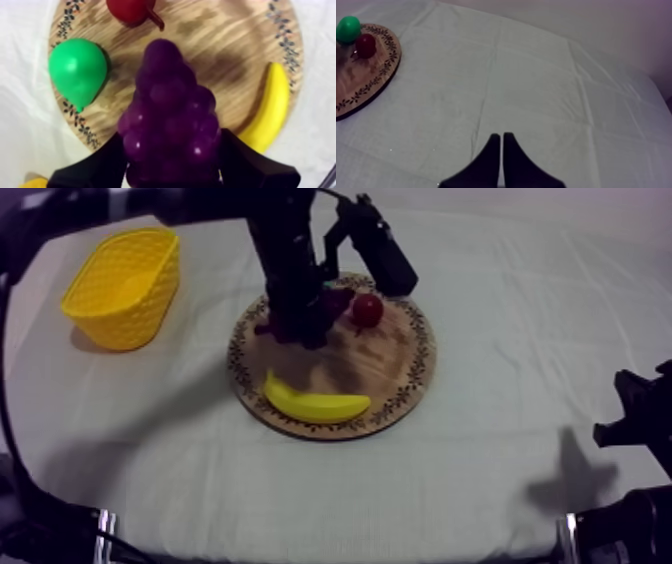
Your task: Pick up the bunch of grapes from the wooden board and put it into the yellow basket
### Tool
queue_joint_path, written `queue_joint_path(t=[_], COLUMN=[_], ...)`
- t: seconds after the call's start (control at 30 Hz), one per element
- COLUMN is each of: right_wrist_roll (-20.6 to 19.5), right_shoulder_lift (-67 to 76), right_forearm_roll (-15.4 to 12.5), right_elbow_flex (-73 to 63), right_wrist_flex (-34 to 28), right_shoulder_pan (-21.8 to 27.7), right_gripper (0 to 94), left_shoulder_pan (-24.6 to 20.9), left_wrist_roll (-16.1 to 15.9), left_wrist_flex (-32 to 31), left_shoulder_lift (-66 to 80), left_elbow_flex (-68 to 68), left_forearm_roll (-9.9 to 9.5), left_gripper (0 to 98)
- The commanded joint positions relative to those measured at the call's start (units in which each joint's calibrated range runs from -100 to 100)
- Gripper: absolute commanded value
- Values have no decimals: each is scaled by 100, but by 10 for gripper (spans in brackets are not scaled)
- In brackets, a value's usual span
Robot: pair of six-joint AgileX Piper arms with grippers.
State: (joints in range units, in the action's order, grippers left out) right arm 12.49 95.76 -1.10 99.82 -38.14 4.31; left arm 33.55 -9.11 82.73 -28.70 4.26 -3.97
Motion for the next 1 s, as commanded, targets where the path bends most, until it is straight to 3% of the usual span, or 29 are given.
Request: queue_joint_path(t=[0.0,0.53,0.97], right_wrist_roll=[-1,-1,-1], right_shoulder_lift=[0,0,0], right_forearm_roll=[0,0,0], right_elbow_flex=[-4,-4,-4], right_wrist_flex=[0,0,0], right_shoulder_pan=[-2,-2,-2], right_gripper=[3,3,3], left_shoulder_pan=[19,-15,-942], left_wrist_roll=[3,58,71], left_wrist_flex=[62,460,451], left_shoulder_lift=[436,1502,1546], left_elbow_flex=[-49,-91,60], left_forearm_roll=[-5,50,172], left_gripper=[476,491,488])
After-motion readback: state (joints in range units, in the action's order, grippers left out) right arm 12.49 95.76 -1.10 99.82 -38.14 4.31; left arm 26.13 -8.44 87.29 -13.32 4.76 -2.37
